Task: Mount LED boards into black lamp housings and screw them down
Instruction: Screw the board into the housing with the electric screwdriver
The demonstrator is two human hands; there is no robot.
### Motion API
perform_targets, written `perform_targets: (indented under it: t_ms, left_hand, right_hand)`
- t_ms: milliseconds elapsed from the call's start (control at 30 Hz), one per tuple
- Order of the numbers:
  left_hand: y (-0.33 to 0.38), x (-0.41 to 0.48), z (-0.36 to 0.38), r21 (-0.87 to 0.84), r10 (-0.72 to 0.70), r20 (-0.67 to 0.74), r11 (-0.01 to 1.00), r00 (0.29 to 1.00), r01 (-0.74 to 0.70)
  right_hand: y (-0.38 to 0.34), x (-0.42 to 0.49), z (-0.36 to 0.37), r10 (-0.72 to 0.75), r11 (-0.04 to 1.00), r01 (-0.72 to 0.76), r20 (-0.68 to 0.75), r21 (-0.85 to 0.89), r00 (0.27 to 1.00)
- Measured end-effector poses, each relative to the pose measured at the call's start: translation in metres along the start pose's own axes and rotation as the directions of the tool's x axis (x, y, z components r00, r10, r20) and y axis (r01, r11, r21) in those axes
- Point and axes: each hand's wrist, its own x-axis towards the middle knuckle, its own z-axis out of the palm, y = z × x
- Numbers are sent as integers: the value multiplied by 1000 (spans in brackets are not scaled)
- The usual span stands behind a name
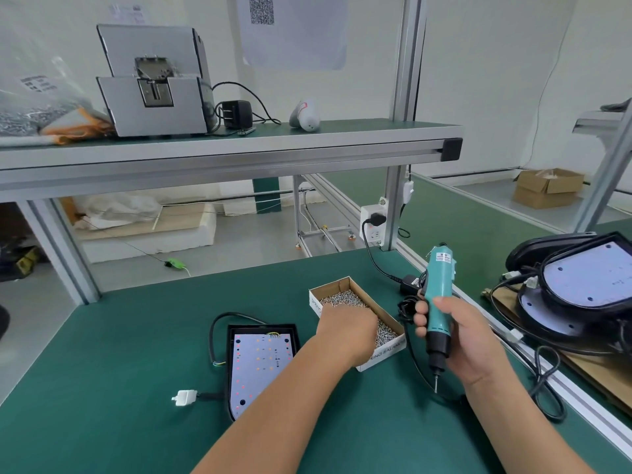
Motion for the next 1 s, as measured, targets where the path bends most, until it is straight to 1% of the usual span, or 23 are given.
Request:
perform_targets:
  t_ms: [200, 367, 500, 633, 800, 933, 1000]
  left_hand:
    - [1, 1, -4, -49, 6, 15, 999, 1000, -6]
    - [3, -1, -5, 54, 37, 47, 998, 998, -40]
    - [4, -1, -6, 69, 47, 54, 996, 997, -51]
    - [1, 4, -5, 5, 44, 32, 999, 999, -44]
    - [1, 6, -7, -45, 27, 66, 999, 997, -24]
    - [2, 3, -7, 49, 50, 63, 997, 997, -53]
    - [2, 2, -8, 51, 72, 62, 996, 995, -75]
  right_hand:
    - [0, 0, 0, 3, 1000, -3, -12, -25, 1000]
    - [0, 0, 1, 2, 999, -3, -20, -38, 1000]
    - [-2, -1, 2, -2, 999, 1, -25, -36, 1000]
    - [-2, -2, 4, -4, 1000, 3, -21, -28, 1000]
    - [-3, -3, 5, -5, 999, 4, -22, -35, 1000]
    - [-3, -3, 5, -8, 999, 8, -24, -37, 1000]
    - [-3, -3, 5, -9, 999, 8, -20, -37, 1000]
